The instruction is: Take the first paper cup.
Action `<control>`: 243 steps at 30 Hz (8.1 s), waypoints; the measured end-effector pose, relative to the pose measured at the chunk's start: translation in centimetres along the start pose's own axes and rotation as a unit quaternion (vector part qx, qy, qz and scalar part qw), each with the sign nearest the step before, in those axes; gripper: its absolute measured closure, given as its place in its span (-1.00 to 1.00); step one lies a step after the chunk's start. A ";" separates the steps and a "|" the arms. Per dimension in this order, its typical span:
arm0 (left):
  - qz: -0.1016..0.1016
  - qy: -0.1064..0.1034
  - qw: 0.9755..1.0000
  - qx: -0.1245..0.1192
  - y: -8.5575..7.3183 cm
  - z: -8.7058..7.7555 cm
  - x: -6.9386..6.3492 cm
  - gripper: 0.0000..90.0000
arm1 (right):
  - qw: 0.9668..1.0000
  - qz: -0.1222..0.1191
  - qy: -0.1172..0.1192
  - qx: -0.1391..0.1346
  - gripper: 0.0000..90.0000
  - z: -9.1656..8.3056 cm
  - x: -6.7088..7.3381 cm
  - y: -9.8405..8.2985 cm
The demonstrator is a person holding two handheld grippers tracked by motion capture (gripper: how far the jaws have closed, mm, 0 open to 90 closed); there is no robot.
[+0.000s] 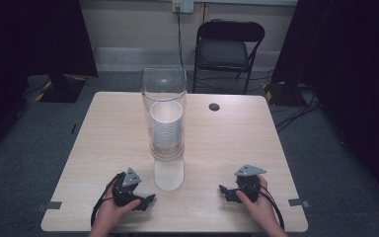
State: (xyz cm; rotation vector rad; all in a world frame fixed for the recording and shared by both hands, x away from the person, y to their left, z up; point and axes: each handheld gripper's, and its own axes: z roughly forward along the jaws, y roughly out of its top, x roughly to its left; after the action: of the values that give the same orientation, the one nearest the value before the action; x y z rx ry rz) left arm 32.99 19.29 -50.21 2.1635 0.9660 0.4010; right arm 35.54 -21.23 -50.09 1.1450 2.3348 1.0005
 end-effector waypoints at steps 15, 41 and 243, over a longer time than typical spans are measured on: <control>-0.036 -0.046 0.996 -0.067 3.1 -2.4 -0.5 -0.63 | 1.000 -0.001 0.000 0.000 -0.81 0.0 0.0 0.0; -0.040 -0.019 0.985 -0.167 9.7 -1.9 -1.0 -0.59 | 1.000 -0.001 -0.001 0.000 -0.81 0.0 0.0 0.0; -0.046 -0.048 0.996 -0.063 3.5 -0.8 -3.1 -0.59 | 1.000 -0.003 -0.002 -0.005 -0.71 -2.0 -4.2 -1.9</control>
State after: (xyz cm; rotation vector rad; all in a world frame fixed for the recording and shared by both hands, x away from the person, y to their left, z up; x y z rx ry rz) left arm 32.31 15.76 -47.09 1.9983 0.9562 0.3035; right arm 35.91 -26.25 -50.01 1.1349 2.3262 1.0054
